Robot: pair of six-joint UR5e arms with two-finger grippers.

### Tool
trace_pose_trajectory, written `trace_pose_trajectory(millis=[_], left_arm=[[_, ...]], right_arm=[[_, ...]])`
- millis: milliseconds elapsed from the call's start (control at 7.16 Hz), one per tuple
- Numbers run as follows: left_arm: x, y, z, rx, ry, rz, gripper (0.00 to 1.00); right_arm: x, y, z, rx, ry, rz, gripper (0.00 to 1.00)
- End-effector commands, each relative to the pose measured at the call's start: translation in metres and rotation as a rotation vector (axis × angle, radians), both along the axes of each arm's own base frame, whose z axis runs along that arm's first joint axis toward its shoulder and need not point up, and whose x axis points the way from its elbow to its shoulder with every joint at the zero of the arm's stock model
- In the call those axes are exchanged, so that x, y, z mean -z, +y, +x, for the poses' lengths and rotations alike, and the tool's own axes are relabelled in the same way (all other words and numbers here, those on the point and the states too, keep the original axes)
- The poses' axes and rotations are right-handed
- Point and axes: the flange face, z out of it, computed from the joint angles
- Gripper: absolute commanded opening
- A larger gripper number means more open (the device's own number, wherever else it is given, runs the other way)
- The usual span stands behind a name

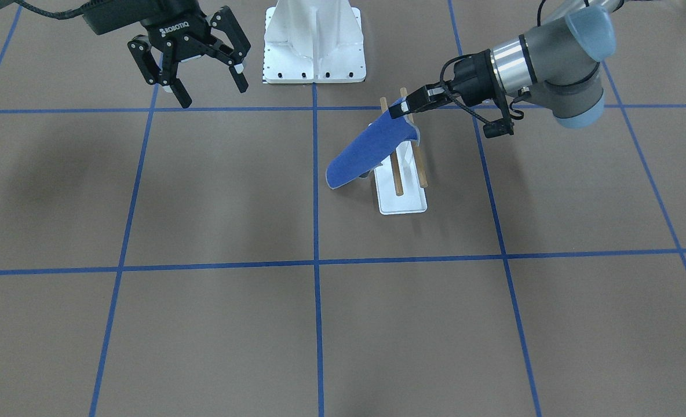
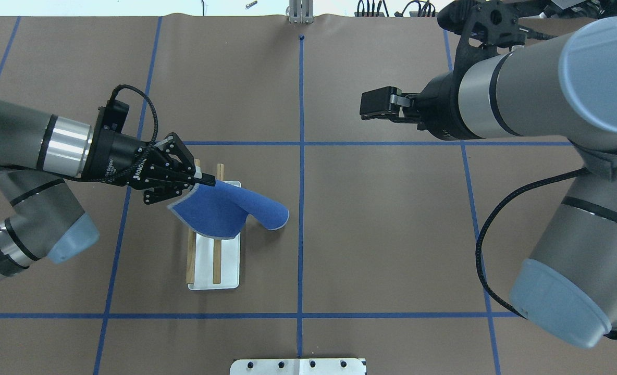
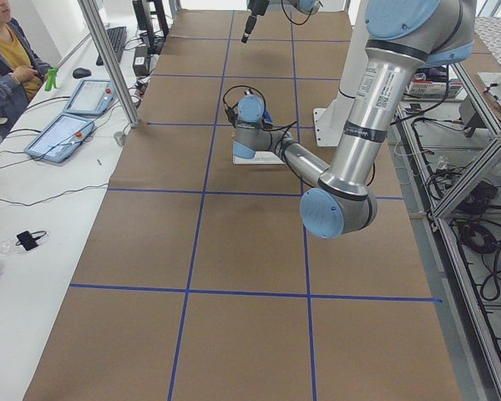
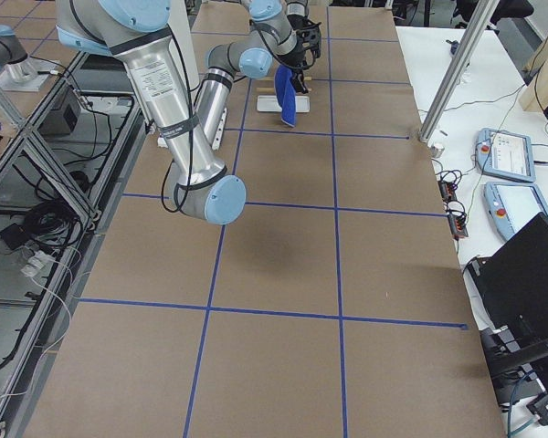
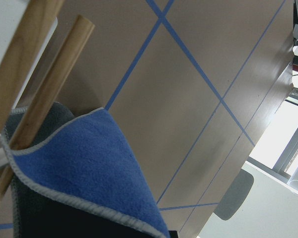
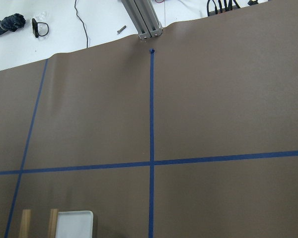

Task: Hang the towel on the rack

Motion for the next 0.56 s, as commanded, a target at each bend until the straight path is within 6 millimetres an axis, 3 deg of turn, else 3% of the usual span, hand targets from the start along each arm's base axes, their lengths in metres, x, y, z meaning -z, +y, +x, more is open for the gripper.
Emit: trace_pose_trajectory(millis=[0, 419], left_arm=[[-0.021, -0.013, -0.032, 0.015, -0.027, -0.006, 0.00], [-0.047, -0.016, -0.050, 0.002, -0.044, -0.009, 0.00]], right_arm=[[-0.023, -0.009, 0.015, 0.001, 0.065, 0.038, 1.00], [-0.035, -0.016, 0.025, -0.013, 0.088, 0.029, 1.00]])
